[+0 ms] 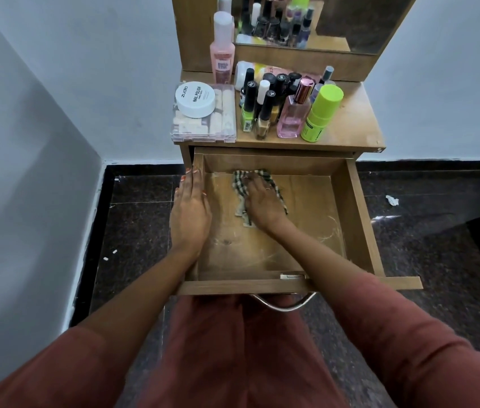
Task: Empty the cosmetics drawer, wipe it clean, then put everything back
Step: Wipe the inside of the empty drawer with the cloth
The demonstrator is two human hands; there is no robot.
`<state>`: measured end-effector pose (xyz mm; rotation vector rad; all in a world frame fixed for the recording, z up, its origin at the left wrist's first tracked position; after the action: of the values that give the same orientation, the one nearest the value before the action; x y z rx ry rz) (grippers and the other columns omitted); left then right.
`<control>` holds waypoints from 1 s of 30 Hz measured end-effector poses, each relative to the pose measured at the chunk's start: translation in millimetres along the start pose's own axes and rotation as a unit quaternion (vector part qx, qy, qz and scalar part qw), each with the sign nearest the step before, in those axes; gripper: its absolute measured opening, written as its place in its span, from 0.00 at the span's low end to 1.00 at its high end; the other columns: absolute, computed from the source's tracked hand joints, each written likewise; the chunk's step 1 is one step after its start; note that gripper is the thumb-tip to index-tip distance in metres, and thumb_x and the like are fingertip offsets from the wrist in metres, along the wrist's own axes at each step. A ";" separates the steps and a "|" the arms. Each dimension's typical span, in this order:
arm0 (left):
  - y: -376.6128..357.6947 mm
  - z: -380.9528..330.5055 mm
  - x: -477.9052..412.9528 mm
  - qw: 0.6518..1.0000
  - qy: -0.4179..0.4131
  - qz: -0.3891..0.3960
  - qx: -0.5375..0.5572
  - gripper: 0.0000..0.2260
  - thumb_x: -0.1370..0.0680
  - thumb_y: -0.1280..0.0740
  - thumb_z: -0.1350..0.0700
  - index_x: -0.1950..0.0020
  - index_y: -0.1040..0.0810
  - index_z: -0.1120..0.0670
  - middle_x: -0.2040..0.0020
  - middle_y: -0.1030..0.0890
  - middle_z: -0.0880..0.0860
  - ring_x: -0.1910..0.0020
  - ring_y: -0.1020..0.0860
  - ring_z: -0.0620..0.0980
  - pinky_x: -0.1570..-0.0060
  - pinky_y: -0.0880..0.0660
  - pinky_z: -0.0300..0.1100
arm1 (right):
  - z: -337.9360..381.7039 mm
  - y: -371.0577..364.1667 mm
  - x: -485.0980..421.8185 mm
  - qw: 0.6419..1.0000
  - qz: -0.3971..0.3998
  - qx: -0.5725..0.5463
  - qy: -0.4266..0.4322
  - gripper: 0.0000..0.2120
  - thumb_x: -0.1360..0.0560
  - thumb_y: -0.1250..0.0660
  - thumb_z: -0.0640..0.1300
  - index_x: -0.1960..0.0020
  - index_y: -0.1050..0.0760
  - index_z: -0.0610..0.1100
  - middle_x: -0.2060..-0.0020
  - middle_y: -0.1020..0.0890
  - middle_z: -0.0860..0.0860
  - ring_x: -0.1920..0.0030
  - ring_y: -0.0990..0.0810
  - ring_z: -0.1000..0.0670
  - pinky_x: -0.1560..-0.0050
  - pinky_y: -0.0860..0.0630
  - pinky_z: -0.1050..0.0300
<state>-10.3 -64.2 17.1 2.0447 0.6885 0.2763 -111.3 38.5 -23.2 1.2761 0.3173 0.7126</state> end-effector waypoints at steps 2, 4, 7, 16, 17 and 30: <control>-0.1 0.1 0.2 1.000 0.004 0.004 0.007 0.21 0.19 0.48 0.60 0.26 0.45 0.58 0.25 0.43 0.57 0.25 0.44 0.54 0.28 0.41 0.50 | -26.1 9.1 6.3 0.999 0.001 -0.006 -0.035 0.21 0.21 0.47 0.41 0.29 0.42 0.38 0.27 0.40 0.44 0.29 0.39 0.43 0.30 0.39 0.50; 0.1 0.0 0.3 1.000 0.006 0.005 0.015 0.21 0.19 0.48 0.60 0.26 0.44 0.58 0.25 0.43 0.57 0.25 0.44 0.53 0.30 0.37 0.52 | -49.0 16.7 12.1 0.997 0.005 -0.008 -0.071 0.21 0.20 0.47 0.43 0.28 0.42 0.40 0.26 0.42 0.46 0.30 0.37 0.42 0.33 0.36 0.47; -0.3 1.0 -0.1 1.000 0.013 0.012 0.020 0.21 0.19 0.48 0.60 0.26 0.44 0.57 0.25 0.43 0.56 0.26 0.41 0.54 0.33 0.33 0.53 | -75.1 24.6 18.5 0.994 0.003 -0.007 -0.111 0.22 0.20 0.46 0.44 0.28 0.43 0.41 0.26 0.44 0.47 0.31 0.35 0.41 0.36 0.32 0.44; 6.2 -1.1 -0.9 0.996 0.038 0.035 0.067 0.20 0.19 0.49 0.58 0.26 0.44 0.54 0.24 0.43 0.53 0.31 0.33 0.55 0.39 0.30 0.49 | -112.4 36.2 30.9 0.973 -0.065 -0.034 -0.219 0.22 0.22 0.43 0.42 0.30 0.40 0.39 0.28 0.43 0.40 0.29 0.43 0.38 0.29 0.40 0.43; 7.0 -1.5 -1.3 0.996 0.038 0.037 0.066 0.20 0.18 0.49 0.58 0.26 0.44 0.54 0.24 0.43 0.53 0.31 0.33 0.55 0.38 0.30 0.50 | -108.6 34.7 30.2 0.973 -0.054 -0.036 -0.221 0.23 0.22 0.43 0.42 0.29 0.42 0.39 0.28 0.45 0.39 0.29 0.43 0.37 0.29 0.40 0.44; 10.9 7.6 11.0 0.990 0.081 0.051 0.104 0.20 0.19 0.48 0.59 0.26 0.42 0.50 0.28 0.35 0.55 0.37 0.28 0.60 0.39 0.30 0.53 | 58.6 -17.7 23.9 0.991 0.110 -0.013 0.077 0.29 0.25 0.41 0.34 0.26 0.47 0.41 0.26 0.48 0.44 0.26 0.46 0.43 0.26 0.43 0.47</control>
<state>6.1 -67.8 21.2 2.2792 0.7387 0.4486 -53.6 7.4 -19.4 1.2444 0.2938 1.0044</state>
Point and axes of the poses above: each hand's wrist, its own x-axis away from the middle knuckle, its own y-axis out of the back of the hand, z = x × y, the point moved 8 cm from there along -x, towards the middle knuckle
